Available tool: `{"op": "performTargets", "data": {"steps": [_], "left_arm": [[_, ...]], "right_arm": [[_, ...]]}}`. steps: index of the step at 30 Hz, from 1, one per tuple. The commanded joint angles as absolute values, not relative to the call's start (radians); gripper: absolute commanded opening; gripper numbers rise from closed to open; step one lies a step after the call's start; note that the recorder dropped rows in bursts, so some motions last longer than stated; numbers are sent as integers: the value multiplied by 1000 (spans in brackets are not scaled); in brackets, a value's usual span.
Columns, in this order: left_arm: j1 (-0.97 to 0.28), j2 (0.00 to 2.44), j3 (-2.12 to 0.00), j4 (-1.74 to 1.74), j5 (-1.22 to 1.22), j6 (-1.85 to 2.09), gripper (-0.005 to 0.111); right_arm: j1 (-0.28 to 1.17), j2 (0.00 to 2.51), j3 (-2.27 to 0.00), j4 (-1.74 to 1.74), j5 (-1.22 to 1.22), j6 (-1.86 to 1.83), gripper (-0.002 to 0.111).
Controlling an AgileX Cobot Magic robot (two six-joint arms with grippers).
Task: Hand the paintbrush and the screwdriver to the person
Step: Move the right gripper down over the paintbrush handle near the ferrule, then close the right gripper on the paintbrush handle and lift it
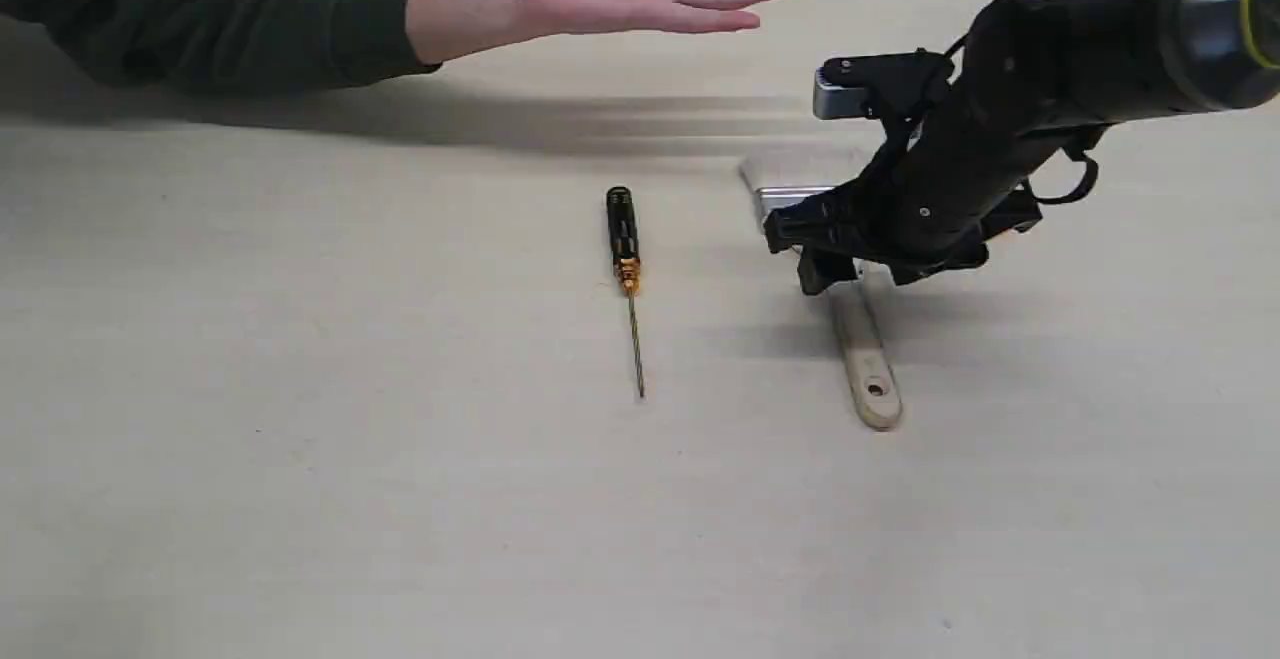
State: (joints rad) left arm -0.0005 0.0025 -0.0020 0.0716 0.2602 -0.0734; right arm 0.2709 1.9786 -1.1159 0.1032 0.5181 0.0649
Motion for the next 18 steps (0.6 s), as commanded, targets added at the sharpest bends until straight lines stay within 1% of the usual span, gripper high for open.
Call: {"op": "performTargets", "data": {"steps": [1, 6, 13, 15, 18], "left_arm": [[-5, 0, 0, 70, 248, -75, 0], [-5, 0, 0, 70, 248, -75, 0], [-5, 0, 0, 70, 248, -75, 0], [-5, 0, 0, 70, 248, -75, 0], [-5, 0, 0, 70, 248, -75, 0]], "right_arm": [[271, 1995, -1148, 101, 504, 60, 63], [271, 2041, -1192, 125, 536, 60, 60], [271, 2064, -1197, 115, 561, 68, 60], [271, 2064, -1197, 115, 568, 68, 56], [271, 2064, -1197, 115, 577, 68, 41]]}}
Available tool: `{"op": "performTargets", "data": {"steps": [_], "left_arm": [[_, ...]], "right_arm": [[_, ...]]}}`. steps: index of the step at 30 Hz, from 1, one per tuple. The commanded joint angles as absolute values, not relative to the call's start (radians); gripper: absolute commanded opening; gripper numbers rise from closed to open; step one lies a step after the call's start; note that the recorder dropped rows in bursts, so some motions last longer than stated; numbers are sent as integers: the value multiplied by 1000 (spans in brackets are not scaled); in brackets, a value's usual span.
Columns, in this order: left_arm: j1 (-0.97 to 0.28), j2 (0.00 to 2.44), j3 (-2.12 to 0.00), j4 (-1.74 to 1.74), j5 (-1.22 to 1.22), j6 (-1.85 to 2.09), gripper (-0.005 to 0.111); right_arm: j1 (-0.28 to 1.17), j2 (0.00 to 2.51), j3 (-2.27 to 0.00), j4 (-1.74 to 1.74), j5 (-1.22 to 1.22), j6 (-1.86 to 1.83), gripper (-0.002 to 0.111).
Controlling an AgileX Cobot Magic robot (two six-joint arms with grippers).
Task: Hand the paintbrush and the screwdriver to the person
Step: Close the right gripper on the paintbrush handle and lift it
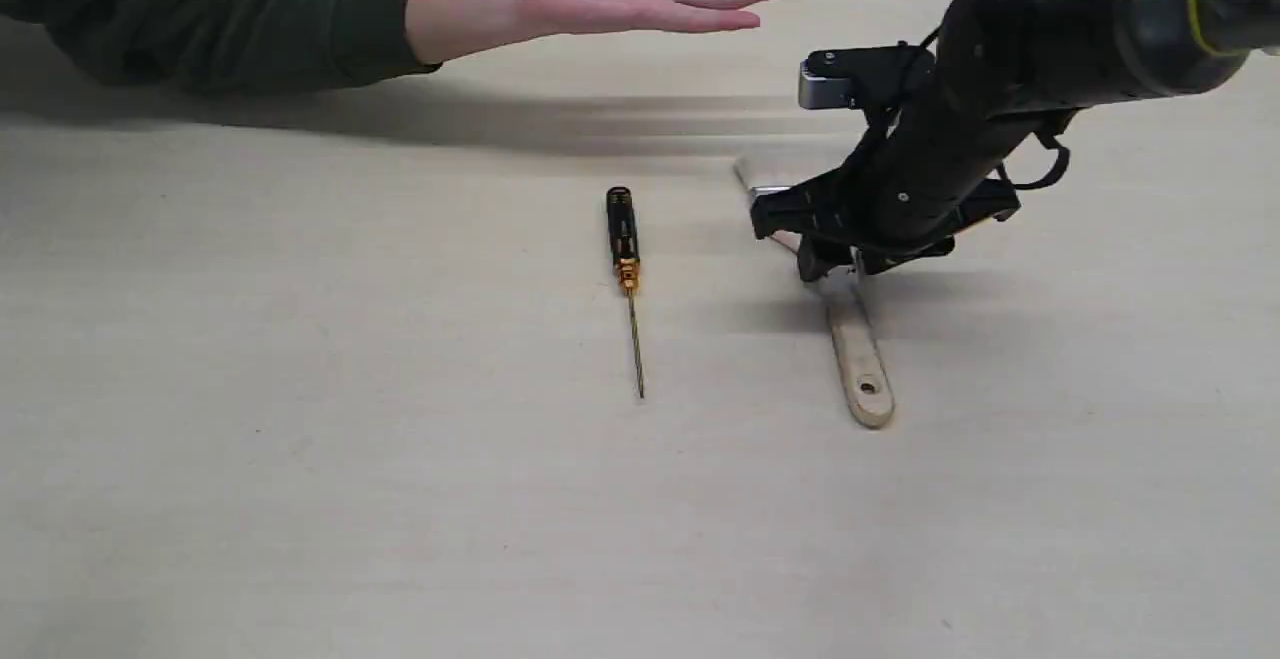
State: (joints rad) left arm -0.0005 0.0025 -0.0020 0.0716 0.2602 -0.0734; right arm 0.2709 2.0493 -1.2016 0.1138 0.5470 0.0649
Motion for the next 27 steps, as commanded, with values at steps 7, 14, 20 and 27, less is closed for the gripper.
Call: {"op": "performTargets", "data": {"steps": [7, 14, 20, 27], "left_arm": [[-5, 0, 0, 70, 248, -75, 0], [-5, 0, 0, 67, 251, -75, 0], [-5, 0, 0, 67, 251, -75, 0], [-5, 0, 0, 67, 251, -75, 0]], "right_arm": [[271, 2064, -1197, 92, 595, 66, 20], [271, 2064, -1197, 89, 606, 64, 4], [271, 2030, -1192, 89, 595, 57, 4], [271, 1951, -1173, 89, 593, 41, 4]]}}
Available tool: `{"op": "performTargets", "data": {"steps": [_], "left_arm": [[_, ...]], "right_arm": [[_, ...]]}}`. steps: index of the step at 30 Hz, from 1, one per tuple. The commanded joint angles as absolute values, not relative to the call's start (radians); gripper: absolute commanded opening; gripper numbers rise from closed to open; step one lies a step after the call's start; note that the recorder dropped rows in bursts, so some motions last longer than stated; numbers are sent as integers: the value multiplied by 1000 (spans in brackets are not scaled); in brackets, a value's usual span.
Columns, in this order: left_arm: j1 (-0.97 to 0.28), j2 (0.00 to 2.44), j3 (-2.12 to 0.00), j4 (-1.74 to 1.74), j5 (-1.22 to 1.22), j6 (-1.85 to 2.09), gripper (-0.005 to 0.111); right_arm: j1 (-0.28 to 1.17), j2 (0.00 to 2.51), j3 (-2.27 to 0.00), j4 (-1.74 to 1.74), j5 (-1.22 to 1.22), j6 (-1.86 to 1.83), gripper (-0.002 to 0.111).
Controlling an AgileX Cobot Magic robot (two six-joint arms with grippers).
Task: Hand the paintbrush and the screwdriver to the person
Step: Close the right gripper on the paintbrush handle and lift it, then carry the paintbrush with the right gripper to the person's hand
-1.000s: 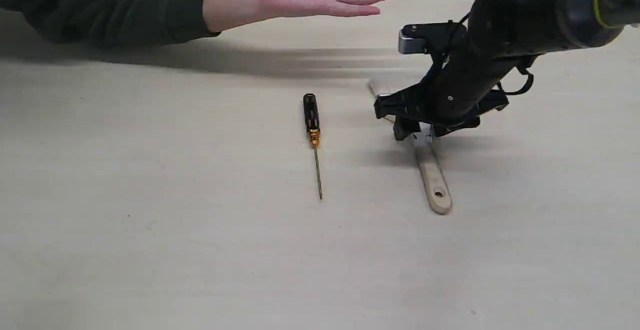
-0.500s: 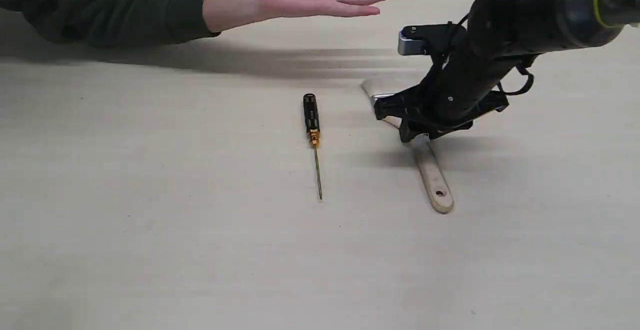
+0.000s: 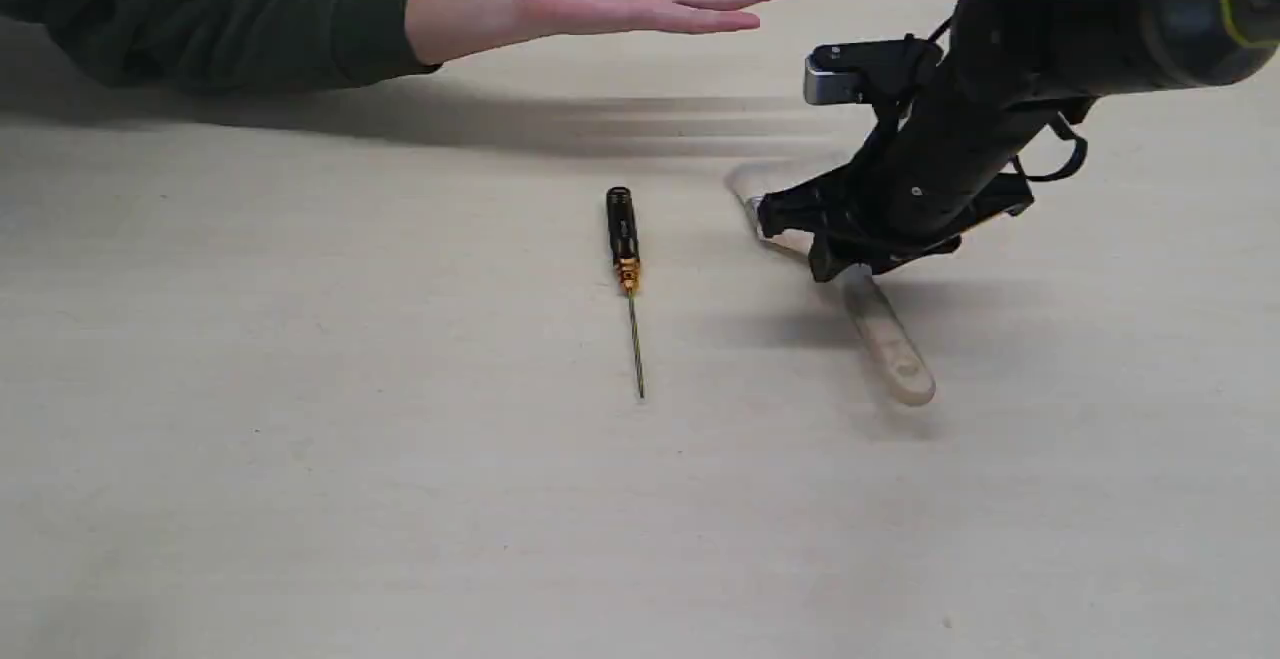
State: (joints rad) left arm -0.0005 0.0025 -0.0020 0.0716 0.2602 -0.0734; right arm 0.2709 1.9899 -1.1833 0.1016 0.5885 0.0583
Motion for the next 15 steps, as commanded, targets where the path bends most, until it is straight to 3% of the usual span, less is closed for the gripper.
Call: {"op": "performTargets", "data": {"steps": [1, 15], "left_arm": [[-5, 0, 0, 67, 251, -75, 0], [-5, 0, 0, 69, 248, -75, 0]], "right_arm": [[271, 1939, -1169, 89, 593, 41, 4], [271, 1705, -1056, 63, 559, 42, 4]]}}
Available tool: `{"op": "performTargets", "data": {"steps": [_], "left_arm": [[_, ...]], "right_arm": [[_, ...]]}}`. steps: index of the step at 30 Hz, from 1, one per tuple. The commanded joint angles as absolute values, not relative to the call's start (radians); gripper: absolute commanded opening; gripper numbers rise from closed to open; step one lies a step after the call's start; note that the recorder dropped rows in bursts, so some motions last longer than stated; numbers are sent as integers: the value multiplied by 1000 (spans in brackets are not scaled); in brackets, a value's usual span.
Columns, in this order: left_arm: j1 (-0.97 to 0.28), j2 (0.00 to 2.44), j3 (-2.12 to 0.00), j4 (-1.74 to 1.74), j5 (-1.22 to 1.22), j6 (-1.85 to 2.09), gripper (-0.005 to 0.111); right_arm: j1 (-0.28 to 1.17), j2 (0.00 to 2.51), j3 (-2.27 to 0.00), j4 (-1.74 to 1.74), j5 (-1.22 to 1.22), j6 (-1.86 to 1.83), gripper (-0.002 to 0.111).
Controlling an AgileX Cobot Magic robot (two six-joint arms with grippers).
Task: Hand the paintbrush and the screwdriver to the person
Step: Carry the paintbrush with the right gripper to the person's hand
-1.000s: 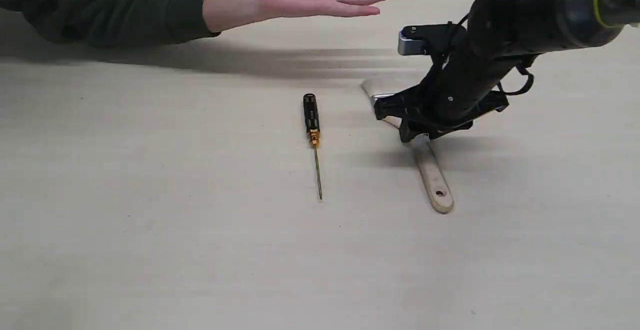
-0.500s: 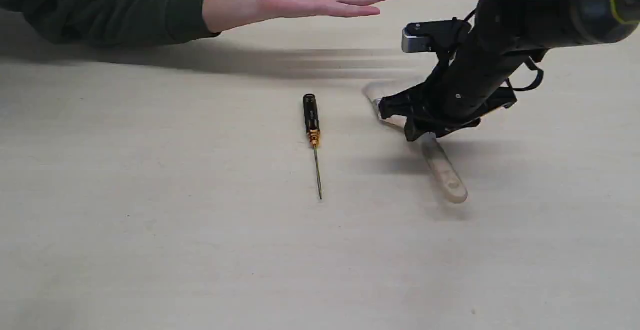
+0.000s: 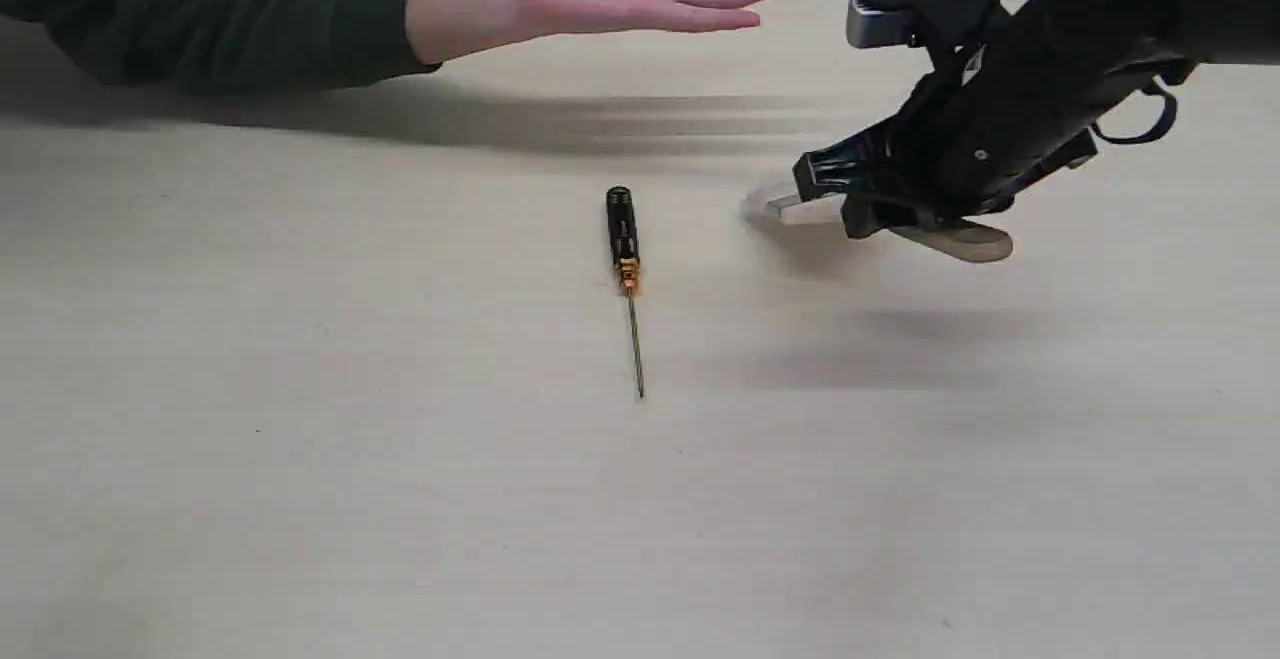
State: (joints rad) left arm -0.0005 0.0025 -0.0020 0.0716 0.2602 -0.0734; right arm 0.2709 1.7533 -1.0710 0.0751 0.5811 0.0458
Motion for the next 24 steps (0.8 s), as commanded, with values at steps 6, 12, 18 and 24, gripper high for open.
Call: {"op": "performTargets", "data": {"steps": [6, 12, 18, 24], "left_arm": [[-5, 0, 0, 69, 248, -75, 0], [-5, 0, 0, 69, 248, -75, 0], [-5, 0, 0, 69, 248, -75, 0], [-5, 0, 0, 69, 248, -75, 0]], "right_arm": [[271, 1620, -1052, 63, 577, 42, 4], [271, 1500, -1052, 63, 626, 44, 4], [271, 1356, -1044, 66, 640, 44, 4], [271, 1290, -1044, 91, 574, 38, 4]]}}
